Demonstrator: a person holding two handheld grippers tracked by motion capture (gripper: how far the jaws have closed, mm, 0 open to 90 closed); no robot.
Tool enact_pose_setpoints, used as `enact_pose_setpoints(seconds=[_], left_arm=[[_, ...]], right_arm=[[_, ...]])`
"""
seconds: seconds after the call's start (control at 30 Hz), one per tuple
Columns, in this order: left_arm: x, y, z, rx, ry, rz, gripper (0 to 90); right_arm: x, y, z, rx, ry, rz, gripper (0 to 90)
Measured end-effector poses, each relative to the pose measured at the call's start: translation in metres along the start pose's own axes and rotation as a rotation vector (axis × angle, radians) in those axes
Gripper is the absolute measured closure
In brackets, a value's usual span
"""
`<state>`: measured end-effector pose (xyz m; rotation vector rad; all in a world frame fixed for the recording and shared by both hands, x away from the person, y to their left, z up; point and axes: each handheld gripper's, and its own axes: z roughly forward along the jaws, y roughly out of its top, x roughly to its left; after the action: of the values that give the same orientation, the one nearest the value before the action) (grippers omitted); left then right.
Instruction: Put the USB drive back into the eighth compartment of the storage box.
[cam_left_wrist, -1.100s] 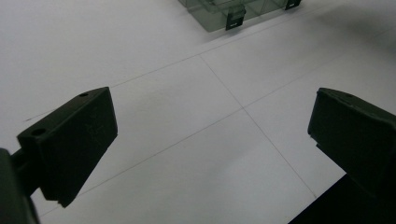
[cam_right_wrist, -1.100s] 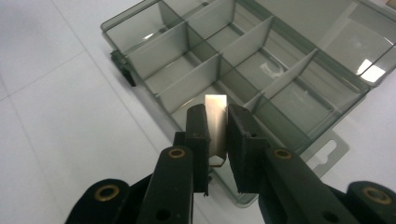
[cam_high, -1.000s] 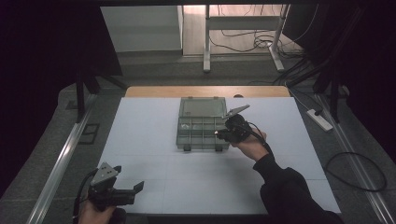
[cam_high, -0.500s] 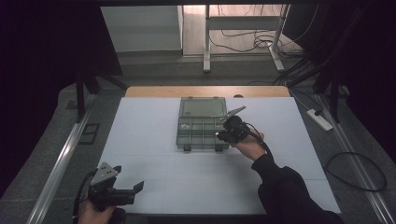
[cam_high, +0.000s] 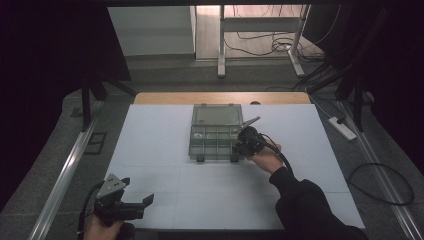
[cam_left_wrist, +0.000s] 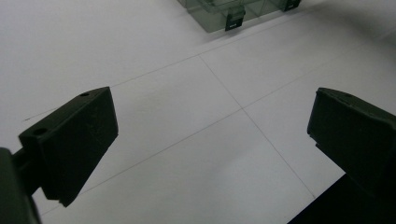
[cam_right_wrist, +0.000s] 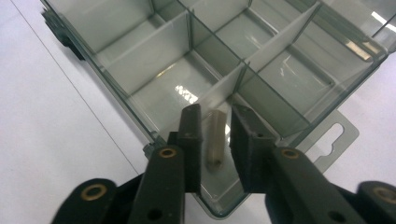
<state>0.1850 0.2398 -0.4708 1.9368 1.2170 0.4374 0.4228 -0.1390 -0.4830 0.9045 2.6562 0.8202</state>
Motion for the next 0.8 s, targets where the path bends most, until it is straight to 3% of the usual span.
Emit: enact_pose_setpoints(seconds=[0.27,0.8], left_arm=[[0.000,0.000,0.000,-0.001,-0.001,-0.001,1.8],[0.000,0.000,0.000,-0.001,-0.001,-0.002,1.9]], right_arm=[[0.003,0.003,-0.009,-0.032,0.010,0.006,65.8],[0.007,0.001,-0.026,-0.034,0.036,0.054,39.7]])
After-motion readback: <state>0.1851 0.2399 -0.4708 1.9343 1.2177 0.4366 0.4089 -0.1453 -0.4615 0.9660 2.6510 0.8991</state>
